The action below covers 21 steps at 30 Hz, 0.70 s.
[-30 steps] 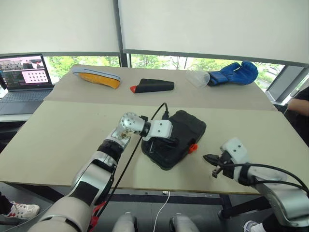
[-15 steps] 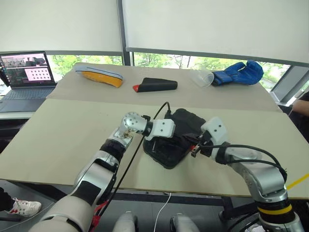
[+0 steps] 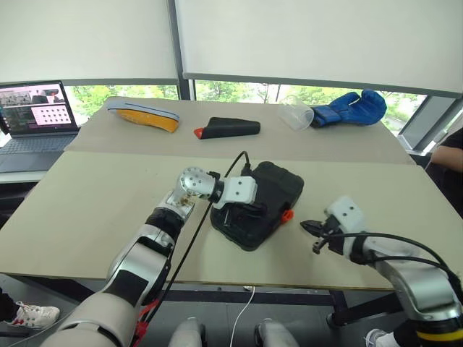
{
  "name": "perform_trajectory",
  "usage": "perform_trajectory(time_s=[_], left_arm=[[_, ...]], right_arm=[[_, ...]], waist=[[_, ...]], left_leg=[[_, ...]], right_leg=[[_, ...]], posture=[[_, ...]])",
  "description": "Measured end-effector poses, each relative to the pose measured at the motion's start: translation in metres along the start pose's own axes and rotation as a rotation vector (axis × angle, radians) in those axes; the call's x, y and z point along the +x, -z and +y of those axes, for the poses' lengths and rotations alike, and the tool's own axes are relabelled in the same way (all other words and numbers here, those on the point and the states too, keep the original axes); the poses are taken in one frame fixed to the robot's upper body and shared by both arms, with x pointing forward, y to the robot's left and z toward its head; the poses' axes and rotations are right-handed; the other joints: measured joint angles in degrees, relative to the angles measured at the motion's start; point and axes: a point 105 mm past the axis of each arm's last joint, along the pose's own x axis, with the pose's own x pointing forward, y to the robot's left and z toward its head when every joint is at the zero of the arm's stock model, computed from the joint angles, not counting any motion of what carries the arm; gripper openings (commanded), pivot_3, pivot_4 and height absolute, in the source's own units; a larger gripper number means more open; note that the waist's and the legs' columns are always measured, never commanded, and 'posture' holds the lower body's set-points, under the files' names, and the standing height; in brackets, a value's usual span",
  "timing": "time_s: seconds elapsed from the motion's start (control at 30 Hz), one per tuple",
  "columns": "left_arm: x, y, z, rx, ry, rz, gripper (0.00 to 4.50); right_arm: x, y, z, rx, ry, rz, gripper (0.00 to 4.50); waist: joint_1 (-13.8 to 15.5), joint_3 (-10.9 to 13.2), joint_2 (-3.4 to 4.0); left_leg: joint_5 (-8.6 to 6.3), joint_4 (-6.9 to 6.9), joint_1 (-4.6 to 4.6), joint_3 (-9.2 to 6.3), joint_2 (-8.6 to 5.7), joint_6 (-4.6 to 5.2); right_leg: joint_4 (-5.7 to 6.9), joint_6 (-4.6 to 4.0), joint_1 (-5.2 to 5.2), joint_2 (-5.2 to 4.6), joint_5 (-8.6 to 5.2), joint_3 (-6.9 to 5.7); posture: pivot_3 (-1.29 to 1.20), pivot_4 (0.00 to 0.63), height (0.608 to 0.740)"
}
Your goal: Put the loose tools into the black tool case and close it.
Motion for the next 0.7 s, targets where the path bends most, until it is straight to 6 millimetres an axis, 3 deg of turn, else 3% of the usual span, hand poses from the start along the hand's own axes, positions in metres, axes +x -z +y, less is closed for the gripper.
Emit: perform_trajectory(time_s=[0.3,0.7], left_arm=[[-0.005,0.002,0.005,-0.004,-0.012,0.015,0.07],[-0.006,0.004,0.005,-0.005,-0.02,0.017,0.07]], right_arm=[[0.027,-0.025,-0.003,-0.009,0.008,-0.058,0.0],[0.033,-0.01,0.009,0.033,-0.022,-0.03,0.0]], waist=[[-0.59,0.0,0.0],[-0.34,-0.02,0.0]], left_leg=[[0.01,-0.11,-0.09,0.01,0.02,0.01],[0.01,-0.21,-0.09,0.03,0.01,0.01]], right_leg=[[0.11,-0.07,-0.3,0.1,0.05,0.08],[0.1,-0.09,-0.36,0.09,0.05,0.09]], posture=[[0.0,0.15,0.734],[0.0,0.15,0.734]])
